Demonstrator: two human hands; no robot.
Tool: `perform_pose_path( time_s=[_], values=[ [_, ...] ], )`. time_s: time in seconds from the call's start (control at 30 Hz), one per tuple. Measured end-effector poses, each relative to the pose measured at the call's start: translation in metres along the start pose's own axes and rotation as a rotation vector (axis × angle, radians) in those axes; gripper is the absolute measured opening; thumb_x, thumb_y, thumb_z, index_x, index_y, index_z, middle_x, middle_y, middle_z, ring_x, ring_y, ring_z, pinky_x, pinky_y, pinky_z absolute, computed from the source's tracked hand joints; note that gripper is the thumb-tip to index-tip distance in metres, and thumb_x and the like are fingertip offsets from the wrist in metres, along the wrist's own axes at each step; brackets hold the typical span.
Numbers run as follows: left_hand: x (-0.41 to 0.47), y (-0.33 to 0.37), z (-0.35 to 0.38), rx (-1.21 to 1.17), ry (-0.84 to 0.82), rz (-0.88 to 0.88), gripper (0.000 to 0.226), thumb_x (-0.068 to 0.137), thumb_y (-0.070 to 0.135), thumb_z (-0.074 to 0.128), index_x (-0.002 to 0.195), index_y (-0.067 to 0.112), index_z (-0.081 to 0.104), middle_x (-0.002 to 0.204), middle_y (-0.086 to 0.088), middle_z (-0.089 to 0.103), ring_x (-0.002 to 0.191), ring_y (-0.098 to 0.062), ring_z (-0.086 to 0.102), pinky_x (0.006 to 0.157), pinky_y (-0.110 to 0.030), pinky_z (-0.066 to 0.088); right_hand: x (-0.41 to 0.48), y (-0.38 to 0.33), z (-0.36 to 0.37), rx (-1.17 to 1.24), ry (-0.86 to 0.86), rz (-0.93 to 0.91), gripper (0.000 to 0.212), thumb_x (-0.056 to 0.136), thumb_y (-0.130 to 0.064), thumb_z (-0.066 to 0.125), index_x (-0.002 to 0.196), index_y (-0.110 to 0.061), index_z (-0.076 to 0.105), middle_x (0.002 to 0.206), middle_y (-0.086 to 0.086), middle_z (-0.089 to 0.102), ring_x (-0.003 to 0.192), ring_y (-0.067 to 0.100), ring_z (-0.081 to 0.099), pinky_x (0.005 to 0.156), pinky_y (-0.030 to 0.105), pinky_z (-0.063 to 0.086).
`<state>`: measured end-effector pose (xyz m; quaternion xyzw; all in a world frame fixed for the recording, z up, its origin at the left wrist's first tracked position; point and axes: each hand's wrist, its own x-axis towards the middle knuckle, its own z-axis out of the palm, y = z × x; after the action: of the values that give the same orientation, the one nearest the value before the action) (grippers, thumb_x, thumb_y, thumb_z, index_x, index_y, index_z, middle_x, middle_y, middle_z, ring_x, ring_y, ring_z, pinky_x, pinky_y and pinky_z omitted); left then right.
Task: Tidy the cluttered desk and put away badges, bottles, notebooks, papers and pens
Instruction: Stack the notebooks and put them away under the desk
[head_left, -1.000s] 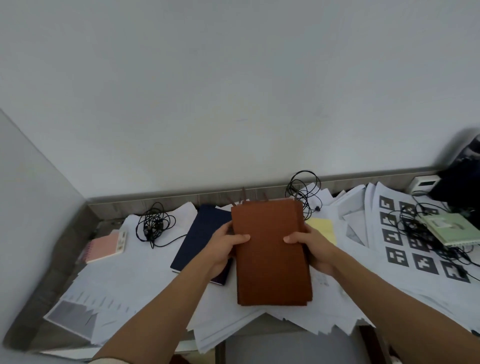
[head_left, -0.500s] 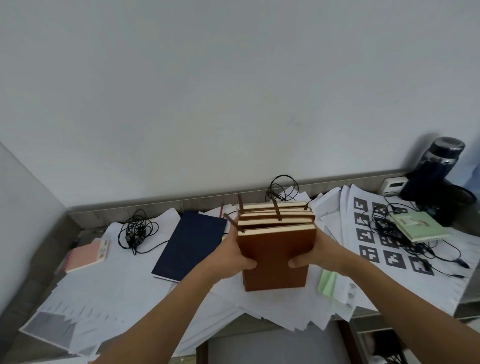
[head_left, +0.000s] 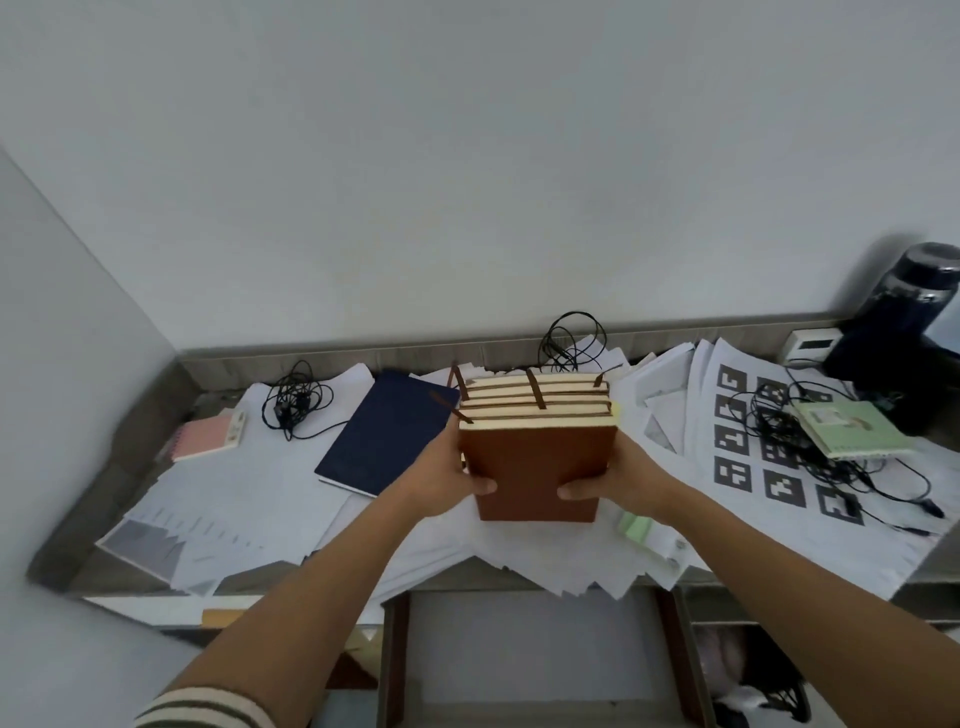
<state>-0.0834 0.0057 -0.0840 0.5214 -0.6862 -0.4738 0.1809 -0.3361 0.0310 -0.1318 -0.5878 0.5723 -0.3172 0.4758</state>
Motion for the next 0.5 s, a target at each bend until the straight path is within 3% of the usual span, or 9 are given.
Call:
perform_pose_path(
  time_s=[0.1, 0.27, 0.37, 0.5],
  values=[
    [-0.012, 0.004, -0.004, -0.034, 0.009, 0.04, 0.085, 0.075, 0.002, 0.078, 0.14, 0.031, 0.032, 0.128, 0.015, 0.051, 0.123, -0.013, 0.046, 0.105, -0.034, 0.041, -0.012, -0.011, -0.003, -0.012, -0.006, -0.03, 0.09, 0.06, -0.019, 0.094, 0.135, -0.03, 0.046, 0.125, -0.013, 0.062, 0.117, 0.005, 0.056, 0.095, 0.028, 0.051],
    [-0.043, 0.001, -0.021, -0.218, -0.093, 0.01, 0.075, 0.07, 0.008, 0.083, 0.131, 0.031, 0.046, 0.127, 0.005, 0.061, 0.12, -0.016, 0.055, 0.102, -0.038, 0.046, -0.042, -0.044, 0.003, 0.08, -0.085, -0.009, 0.074, 0.065, -0.019, 0.09, 0.129, -0.026, 0.052, 0.118, -0.009, 0.068, 0.108, 0.009, 0.064, 0.079, 0.02, 0.053],
    [-0.071, -0.013, -0.028, -0.333, -0.144, -0.058, 0.07, 0.071, 0.014, 0.083, 0.132, 0.024, 0.05, 0.129, -0.003, 0.062, 0.119, -0.023, 0.059, 0.101, -0.043, 0.049, -0.06, -0.058, 0.025, 0.242, -0.106, 0.033, 0.063, 0.07, -0.015, 0.087, 0.126, -0.019, 0.057, 0.114, -0.001, 0.071, 0.101, 0.016, 0.07, 0.08, 0.028, 0.057],
    [-0.119, -0.043, -0.024, -0.502, -0.162, -0.235, 0.054, 0.082, 0.03, 0.07, 0.13, 0.013, 0.051, 0.123, -0.014, 0.065, 0.112, -0.033, 0.063, 0.1, -0.05, 0.049, -0.081, -0.054, 0.069, 0.368, -0.089, 0.162, 0.069, 0.068, -0.034, 0.087, 0.128, -0.017, 0.056, 0.114, 0.008, 0.071, 0.098, 0.026, 0.072, 0.088, 0.046, 0.057]
  ],
)
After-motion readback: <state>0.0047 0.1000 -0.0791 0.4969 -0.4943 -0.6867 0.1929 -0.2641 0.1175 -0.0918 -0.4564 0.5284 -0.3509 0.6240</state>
